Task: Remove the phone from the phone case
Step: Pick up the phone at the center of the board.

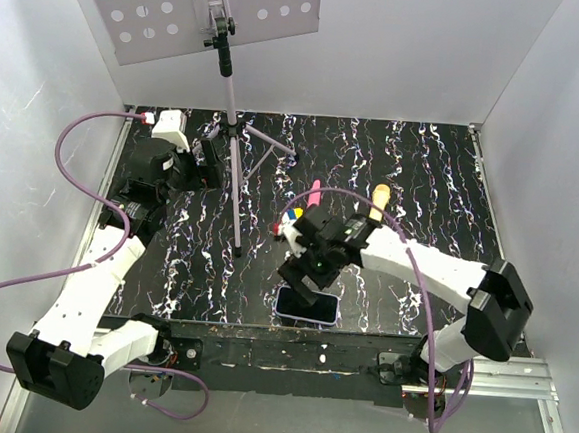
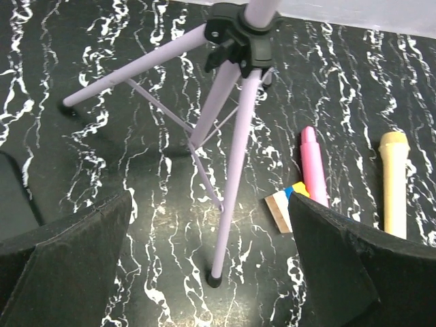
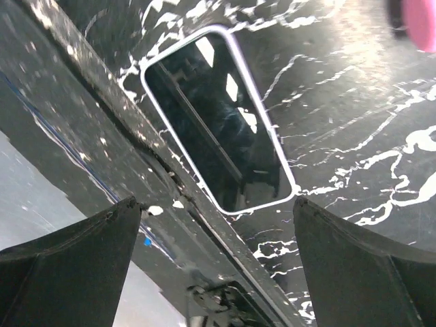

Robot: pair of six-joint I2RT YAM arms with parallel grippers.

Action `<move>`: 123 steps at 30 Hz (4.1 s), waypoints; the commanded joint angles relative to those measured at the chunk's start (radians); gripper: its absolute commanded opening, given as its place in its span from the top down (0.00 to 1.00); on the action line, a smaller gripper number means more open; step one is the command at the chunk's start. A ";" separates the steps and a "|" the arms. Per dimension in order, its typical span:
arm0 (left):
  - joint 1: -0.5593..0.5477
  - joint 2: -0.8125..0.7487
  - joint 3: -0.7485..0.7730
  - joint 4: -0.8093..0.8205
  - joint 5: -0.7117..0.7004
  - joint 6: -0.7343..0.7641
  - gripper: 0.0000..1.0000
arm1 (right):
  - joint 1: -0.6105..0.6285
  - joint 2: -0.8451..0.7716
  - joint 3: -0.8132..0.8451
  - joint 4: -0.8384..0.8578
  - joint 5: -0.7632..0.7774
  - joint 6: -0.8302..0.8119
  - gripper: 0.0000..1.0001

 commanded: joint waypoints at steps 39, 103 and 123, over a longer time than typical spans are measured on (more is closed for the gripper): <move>-0.007 0.004 -0.012 -0.025 -0.063 0.011 0.00 | 0.222 0.352 -0.007 0.134 0.166 -0.249 0.09; -0.408 0.346 -0.342 0.459 0.816 -0.493 1.00 | 0.238 -0.292 -0.363 0.624 0.386 -0.174 0.94; -0.399 -0.155 -0.086 -0.173 -0.278 -0.314 1.00 | 0.158 -0.201 -0.414 0.641 0.545 0.118 0.18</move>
